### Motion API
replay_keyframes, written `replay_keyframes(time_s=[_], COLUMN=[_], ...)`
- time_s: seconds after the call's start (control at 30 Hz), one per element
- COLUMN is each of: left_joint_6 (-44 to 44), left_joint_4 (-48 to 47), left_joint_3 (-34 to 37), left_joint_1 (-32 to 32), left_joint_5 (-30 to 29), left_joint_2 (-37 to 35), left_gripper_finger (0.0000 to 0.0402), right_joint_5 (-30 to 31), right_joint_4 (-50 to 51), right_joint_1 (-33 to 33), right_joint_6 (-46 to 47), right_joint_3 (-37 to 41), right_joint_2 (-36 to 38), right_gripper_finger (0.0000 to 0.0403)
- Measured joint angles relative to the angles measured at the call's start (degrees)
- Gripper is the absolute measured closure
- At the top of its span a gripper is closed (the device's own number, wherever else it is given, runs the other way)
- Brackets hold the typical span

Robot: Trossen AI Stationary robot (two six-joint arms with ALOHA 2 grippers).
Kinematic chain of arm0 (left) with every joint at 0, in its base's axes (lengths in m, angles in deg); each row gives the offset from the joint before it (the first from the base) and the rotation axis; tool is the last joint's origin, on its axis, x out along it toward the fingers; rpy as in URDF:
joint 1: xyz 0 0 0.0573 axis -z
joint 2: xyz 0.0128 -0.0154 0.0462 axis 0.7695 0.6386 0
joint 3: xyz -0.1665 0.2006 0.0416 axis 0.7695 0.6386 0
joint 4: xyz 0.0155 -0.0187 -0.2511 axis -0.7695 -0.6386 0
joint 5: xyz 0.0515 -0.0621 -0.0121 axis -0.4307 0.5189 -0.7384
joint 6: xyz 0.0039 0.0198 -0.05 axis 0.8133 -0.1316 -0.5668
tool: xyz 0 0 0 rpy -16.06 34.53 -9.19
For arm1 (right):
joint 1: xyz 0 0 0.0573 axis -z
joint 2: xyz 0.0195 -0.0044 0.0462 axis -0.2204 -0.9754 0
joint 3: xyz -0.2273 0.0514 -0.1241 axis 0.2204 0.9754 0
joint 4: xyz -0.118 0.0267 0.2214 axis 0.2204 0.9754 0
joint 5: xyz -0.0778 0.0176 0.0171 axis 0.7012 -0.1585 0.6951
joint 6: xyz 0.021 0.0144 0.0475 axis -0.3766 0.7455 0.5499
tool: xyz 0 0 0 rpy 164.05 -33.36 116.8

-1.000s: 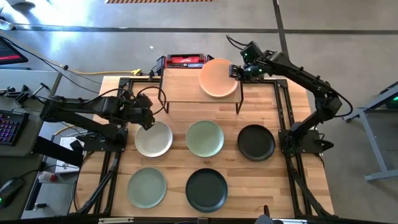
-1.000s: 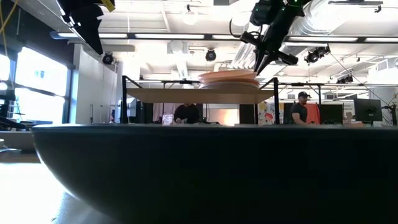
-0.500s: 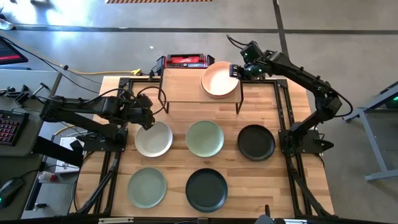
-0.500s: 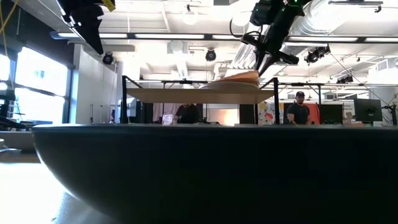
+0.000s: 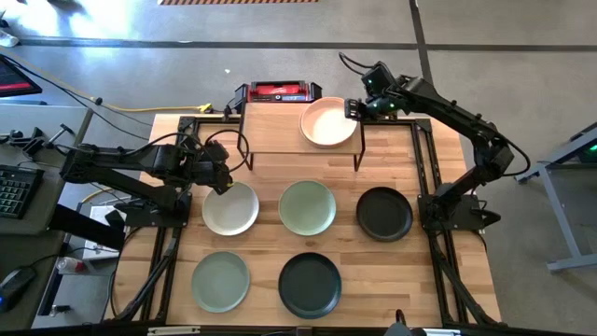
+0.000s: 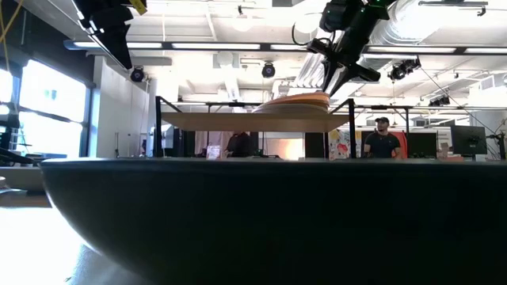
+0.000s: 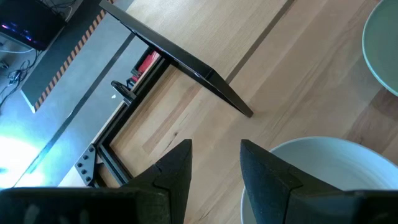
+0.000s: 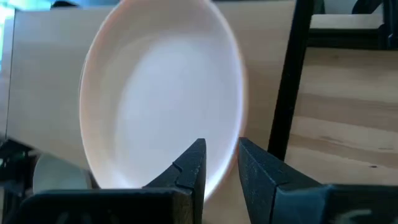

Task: Place and stack plates onto a shelf
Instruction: Stack the light orange plate on top of the orange plate on the shelf

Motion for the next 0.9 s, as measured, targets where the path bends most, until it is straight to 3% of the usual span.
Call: replay_keyframes(time_s=[0.53, 0.9], left_joint_6=[-3.13, -4.48], left_joint_4=[0.21, 0.57], left_joint_3=[0.00, 0.02], left_joint_1=[0.00, 0.00], left_joint_5=[-0.16, -0.15], left_joint_2=[0.00, 0.00], left_gripper_finger=[0.0275, 0.0275], right_joint_5=[-2.98, 0.37], right_joint_4=[2.25, 2.28], right_joint_1=[-2.15, -3.37], right_joint_6=[-5.77, -6.36], right_joint_3=[0.02, 0.02], right_joint_2=[0.02, 0.00], right_gripper_finger=[0.0331, 0.0331])
